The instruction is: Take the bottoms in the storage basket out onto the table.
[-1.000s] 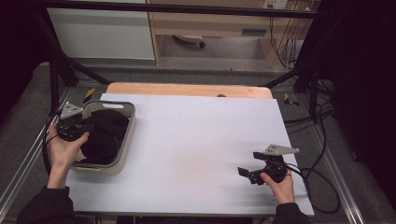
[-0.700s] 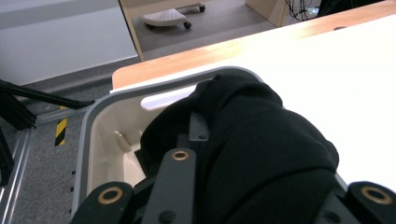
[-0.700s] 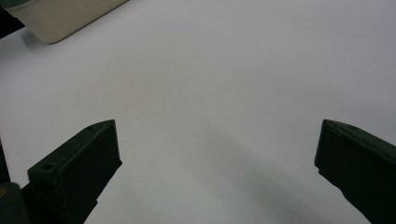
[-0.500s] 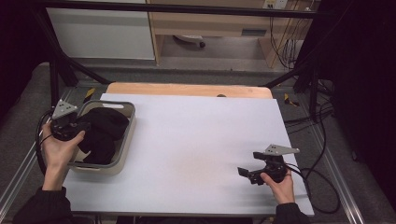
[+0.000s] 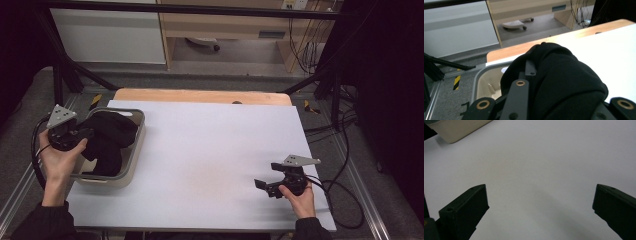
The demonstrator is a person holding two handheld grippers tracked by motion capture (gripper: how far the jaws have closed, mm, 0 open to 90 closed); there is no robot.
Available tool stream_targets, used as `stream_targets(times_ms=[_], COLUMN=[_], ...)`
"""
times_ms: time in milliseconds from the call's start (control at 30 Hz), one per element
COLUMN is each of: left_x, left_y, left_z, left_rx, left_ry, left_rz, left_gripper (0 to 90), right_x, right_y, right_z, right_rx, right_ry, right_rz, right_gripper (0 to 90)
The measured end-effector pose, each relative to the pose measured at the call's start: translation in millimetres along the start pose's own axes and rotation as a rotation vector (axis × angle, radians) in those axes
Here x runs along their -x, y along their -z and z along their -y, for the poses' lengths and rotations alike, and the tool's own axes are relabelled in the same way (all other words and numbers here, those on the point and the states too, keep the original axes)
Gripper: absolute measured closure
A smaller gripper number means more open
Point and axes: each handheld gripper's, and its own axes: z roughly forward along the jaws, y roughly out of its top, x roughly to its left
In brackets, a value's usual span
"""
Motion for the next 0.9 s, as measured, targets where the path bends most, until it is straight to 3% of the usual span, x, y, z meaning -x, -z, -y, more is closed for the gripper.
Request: stream_targets(times_ms=[900], left_x=[4.3], left_y=[17.2], left_z=[-9.2], left_rx=[0.117], left_ry=[0.025], left_rz=[-0.007], left_gripper=[78.9], right_x=[-0.1], right_y=[-0.2], right_z=[0.2], right_rx=[-0.002], right_ry=[0.0], right_rz=[-0.002], right_gripper=[0.6])
